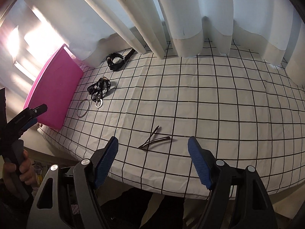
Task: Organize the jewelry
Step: 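Withdraw both tools from the tub and reach toward the items on the table, then grasp the large silver ring with the left tool while the right tool grasps the dark hairpin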
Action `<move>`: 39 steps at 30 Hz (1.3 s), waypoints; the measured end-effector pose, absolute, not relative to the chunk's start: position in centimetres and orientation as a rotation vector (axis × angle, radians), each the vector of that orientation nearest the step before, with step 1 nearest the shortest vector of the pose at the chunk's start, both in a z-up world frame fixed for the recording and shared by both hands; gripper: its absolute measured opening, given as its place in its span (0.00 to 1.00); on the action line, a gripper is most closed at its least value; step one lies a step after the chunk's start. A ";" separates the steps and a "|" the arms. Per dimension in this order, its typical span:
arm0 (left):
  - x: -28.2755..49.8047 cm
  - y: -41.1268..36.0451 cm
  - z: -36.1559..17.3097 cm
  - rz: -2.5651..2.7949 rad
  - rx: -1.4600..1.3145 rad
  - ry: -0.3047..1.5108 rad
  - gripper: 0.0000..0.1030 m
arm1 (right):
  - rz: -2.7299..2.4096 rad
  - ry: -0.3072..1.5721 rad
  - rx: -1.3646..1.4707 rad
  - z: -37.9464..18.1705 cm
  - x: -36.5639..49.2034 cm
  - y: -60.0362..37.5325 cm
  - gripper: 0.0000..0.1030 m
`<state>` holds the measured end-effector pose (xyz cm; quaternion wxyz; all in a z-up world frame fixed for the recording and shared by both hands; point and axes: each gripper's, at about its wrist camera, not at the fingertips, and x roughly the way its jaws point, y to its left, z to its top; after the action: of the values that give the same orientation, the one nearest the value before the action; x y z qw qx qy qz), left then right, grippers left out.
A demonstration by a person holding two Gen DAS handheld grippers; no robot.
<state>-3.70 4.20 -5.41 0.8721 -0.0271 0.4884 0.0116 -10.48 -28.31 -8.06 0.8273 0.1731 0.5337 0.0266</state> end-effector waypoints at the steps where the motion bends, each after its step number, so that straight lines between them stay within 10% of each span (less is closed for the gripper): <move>1: -3.5 4.2 -6.0 0.033 -0.044 1.030 0.94 | 0.049 1.138 0.371 -8.5 -10.5 -28.2 0.70; 39: 5.4 5.9 -18.8 -0.141 0.039 1.125 0.94 | -0.383 1.040 0.546 -15.3 -10.2 -21.8 0.70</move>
<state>5.39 5.89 -18.81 0.8433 0.0186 0.5328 -0.0670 -10.18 -21.81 -15.30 0.8151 0.2558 0.4877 -0.1797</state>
